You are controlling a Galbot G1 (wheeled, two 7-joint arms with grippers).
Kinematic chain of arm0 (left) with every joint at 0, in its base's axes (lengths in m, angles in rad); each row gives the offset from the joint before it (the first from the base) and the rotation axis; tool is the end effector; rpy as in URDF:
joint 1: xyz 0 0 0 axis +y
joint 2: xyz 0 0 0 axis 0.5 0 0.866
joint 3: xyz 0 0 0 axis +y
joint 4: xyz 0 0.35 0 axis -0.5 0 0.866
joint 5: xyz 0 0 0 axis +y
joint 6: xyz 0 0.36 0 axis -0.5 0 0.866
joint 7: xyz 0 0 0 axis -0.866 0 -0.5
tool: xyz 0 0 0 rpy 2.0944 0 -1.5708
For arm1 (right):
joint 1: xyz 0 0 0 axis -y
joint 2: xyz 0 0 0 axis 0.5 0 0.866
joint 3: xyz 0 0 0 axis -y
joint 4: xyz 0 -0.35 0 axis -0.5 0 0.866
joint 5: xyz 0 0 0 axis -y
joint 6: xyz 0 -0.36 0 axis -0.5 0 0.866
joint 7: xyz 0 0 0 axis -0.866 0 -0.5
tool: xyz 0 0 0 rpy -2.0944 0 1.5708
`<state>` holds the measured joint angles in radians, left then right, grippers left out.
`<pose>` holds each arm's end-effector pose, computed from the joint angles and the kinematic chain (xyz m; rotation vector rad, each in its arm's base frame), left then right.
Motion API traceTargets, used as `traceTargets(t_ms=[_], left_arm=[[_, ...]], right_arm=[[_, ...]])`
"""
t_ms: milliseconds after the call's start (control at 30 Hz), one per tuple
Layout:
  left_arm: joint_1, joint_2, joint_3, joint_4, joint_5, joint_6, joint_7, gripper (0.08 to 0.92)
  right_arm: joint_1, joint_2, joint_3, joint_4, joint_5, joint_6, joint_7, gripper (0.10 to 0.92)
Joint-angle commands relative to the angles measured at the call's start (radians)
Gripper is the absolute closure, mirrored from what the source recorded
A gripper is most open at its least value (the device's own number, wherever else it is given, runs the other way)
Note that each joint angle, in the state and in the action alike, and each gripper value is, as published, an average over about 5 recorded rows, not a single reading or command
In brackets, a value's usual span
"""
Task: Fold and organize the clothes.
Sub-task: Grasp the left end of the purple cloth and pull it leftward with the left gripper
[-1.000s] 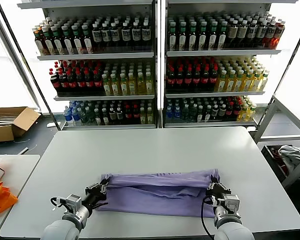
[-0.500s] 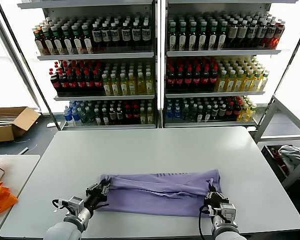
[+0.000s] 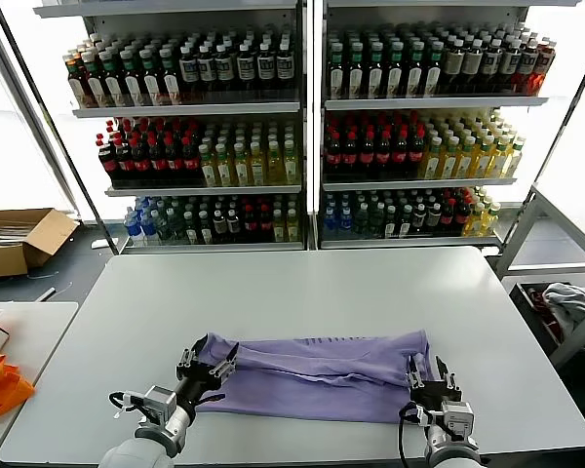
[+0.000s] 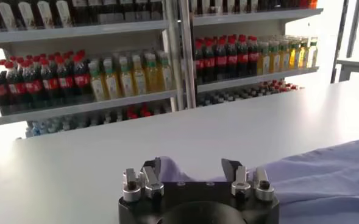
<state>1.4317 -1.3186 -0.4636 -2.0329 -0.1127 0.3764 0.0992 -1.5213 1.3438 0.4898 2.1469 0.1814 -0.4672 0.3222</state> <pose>0.2275 0.0286 -0.2952 -0.3405 -2.7968 -0.1510 0.1989 -0.0247 -0.2732 -0.2381 -2.7570 0.1325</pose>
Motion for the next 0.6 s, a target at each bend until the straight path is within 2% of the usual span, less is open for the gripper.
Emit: traceTargets(t_ms=[33, 167, 267, 600], left_arm=[[0.023, -0.037, 0.003, -0.067, 0.023, 0.026, -0.046, 0.281], [0.028, -0.054, -0.006, -0.051, -0.008, 0.041, -0.078, 0.196], [0.028, -0.062, -0.02, -0.034, -0.034, 0.047, -0.095, 0.18], [0.015, -0.059, -0.055, 0.045, -0.113, 0.057, -0.1, 0.177]], right_arm=[[-0.016, -0.015, 0.091, 0.141, 0.044, 0.008, 0.016, 0.357], [-0.022, -0.02, 0.083, 0.17, 0.055, 0.006, 0.022, 0.247], [-0.02, -0.014, 0.067, 0.171, 0.052, 0.003, 0.027, 0.21], [-0.023, -0.016, 0.055, 0.176, 0.055, 0.0, 0.028, 0.202]])
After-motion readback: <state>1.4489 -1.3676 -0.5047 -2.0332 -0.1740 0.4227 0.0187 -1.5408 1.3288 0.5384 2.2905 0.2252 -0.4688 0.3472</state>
